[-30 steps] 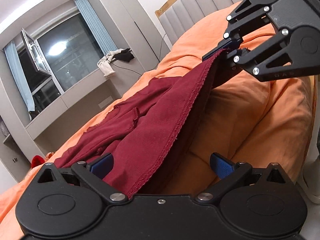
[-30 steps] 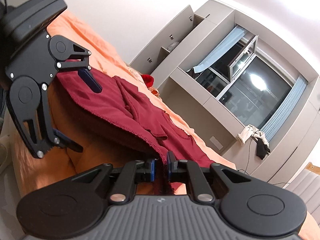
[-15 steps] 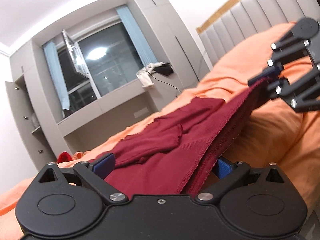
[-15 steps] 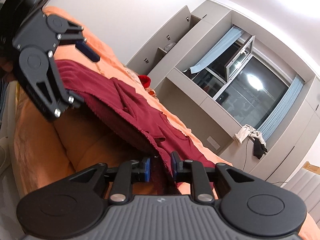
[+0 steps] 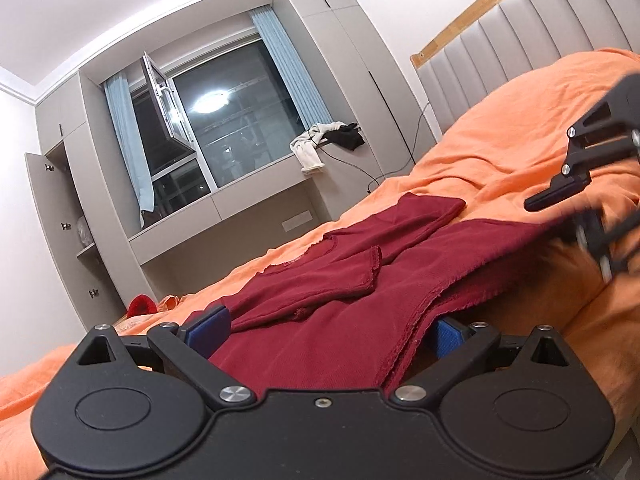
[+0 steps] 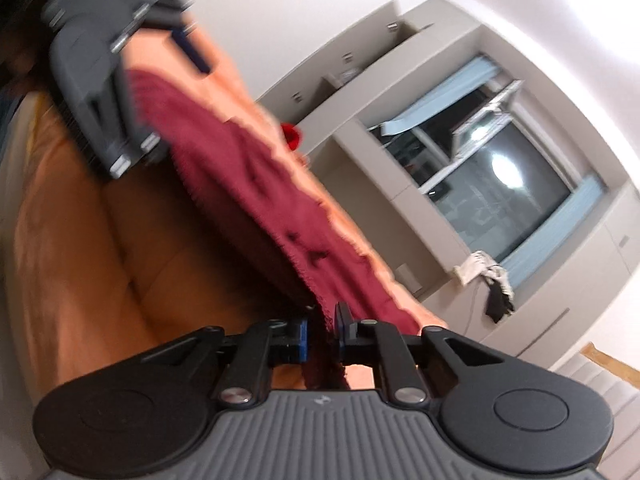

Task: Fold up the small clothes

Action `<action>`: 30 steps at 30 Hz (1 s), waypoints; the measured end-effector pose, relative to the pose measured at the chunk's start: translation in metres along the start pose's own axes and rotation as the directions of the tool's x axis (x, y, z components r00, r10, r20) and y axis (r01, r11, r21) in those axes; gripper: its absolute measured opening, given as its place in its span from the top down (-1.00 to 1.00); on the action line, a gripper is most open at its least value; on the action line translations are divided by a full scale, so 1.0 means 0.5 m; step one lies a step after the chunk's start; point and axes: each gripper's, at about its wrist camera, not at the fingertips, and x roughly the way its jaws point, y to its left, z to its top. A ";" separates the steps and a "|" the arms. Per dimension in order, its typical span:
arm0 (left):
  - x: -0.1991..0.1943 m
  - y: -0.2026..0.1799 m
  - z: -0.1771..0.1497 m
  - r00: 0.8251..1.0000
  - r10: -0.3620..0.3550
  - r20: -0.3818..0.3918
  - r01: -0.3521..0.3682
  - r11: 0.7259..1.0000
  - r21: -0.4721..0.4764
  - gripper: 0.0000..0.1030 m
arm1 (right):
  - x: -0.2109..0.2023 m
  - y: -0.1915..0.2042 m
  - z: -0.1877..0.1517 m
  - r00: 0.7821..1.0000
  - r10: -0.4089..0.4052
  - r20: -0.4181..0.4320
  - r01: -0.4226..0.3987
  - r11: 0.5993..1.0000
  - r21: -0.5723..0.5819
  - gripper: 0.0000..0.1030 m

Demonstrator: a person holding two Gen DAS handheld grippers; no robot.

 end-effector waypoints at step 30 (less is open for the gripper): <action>-0.054 0.111 -0.067 0.917 0.313 -0.248 -0.335 0.941 -0.050 0.32 | 0.019 -0.035 0.013 0.995 -0.097 -0.027 0.100 0.991 0.094 0.75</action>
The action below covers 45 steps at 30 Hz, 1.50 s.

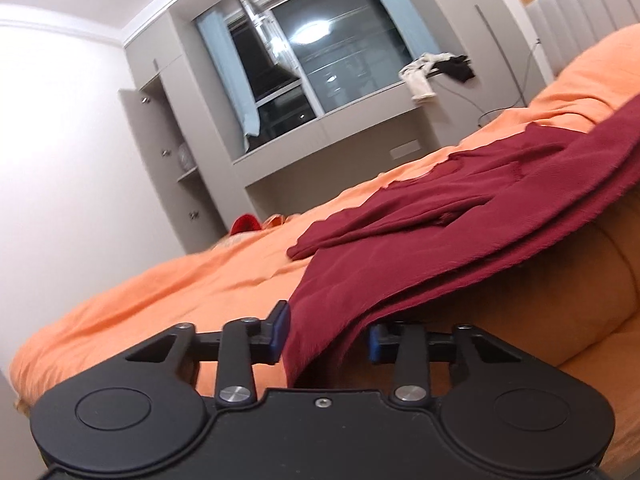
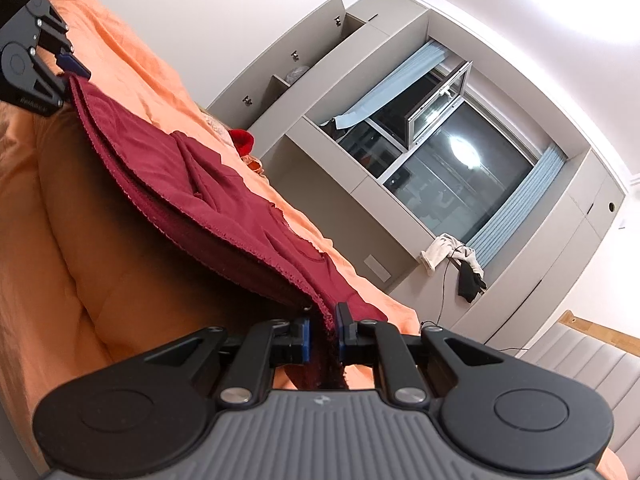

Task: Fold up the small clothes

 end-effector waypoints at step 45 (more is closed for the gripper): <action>-0.318 0.179 0.151 0.926 -0.090 0.366 0.193 0.947 -0.256 0.90 | -0.221 -0.187 0.062 0.976 -0.061 0.209 0.005 0.967 0.256 0.84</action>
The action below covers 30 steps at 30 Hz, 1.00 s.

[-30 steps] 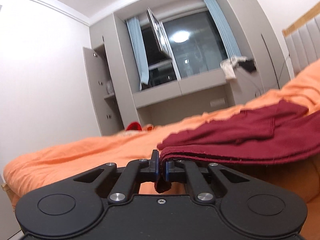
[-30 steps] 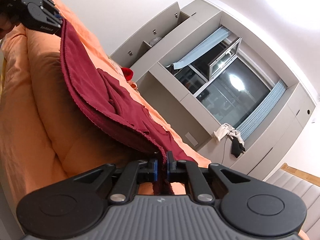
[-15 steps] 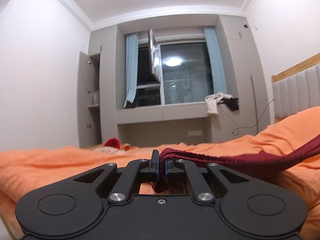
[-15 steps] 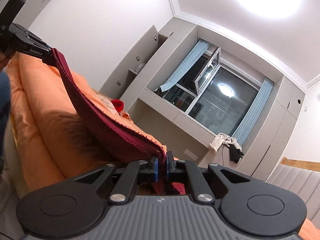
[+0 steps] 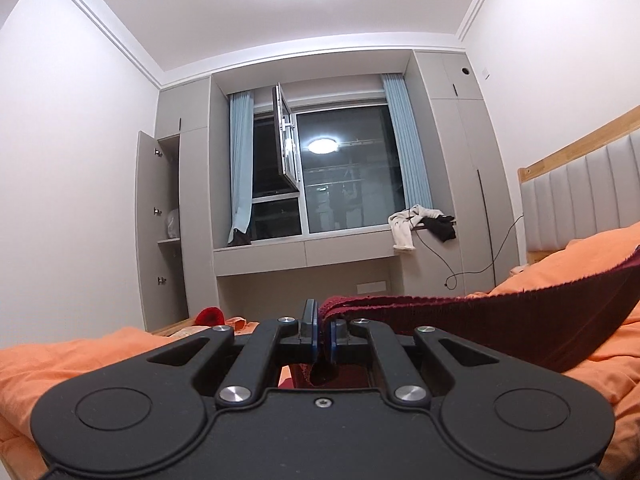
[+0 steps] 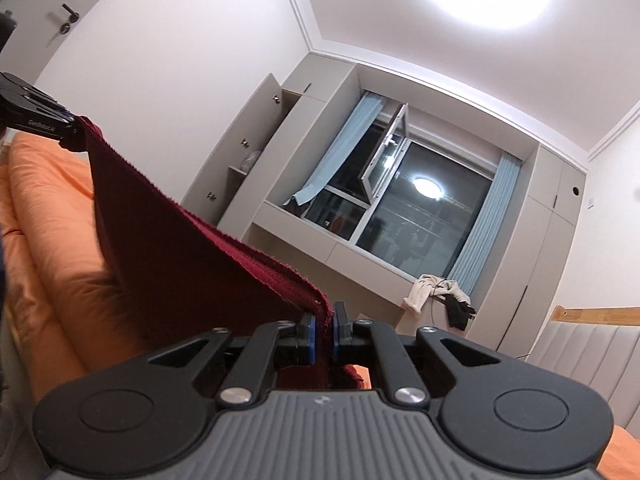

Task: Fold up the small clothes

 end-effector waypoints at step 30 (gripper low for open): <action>0.723 -0.012 -0.039 0.955 0.155 -0.254 -0.157 0.988 0.011 0.75 | 0.615 -0.024 -0.132 0.973 0.005 -0.232 -0.003 1.000 0.010 0.83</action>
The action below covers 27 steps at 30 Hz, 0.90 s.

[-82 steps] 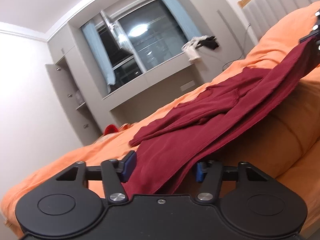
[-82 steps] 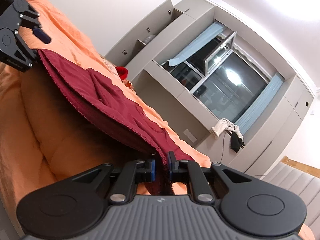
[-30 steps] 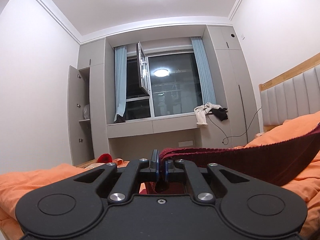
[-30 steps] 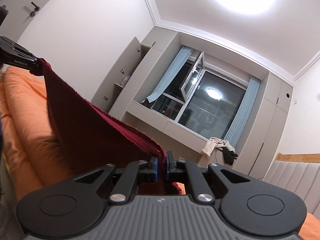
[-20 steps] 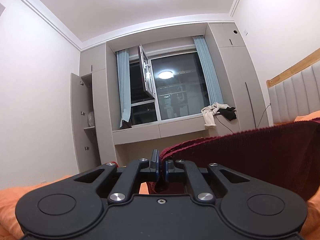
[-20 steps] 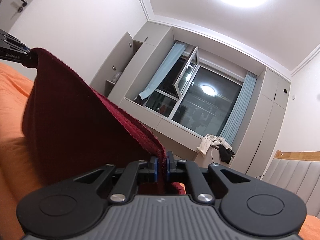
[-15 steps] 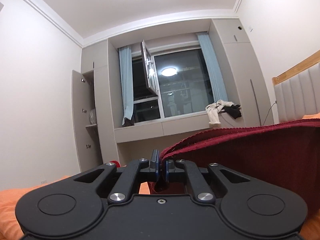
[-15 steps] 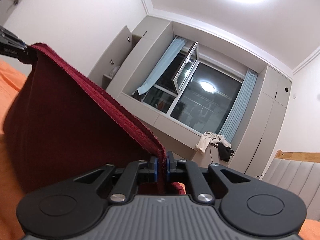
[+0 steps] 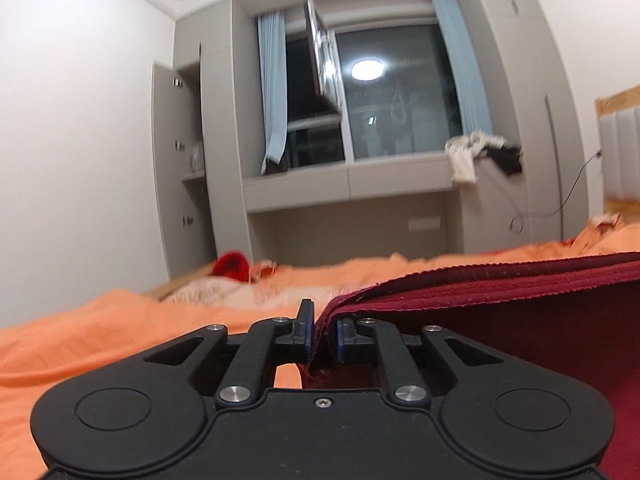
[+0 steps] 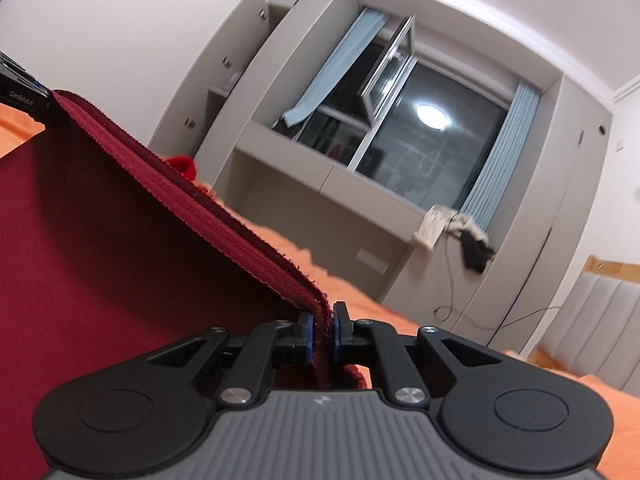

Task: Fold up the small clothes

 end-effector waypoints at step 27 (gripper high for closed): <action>0.187 0.038 -0.143 0.954 0.051 -0.297 -0.084 0.991 -0.101 0.35 | 0.112 0.042 -0.071 0.991 -0.030 -0.133 0.026 0.999 -0.033 -0.23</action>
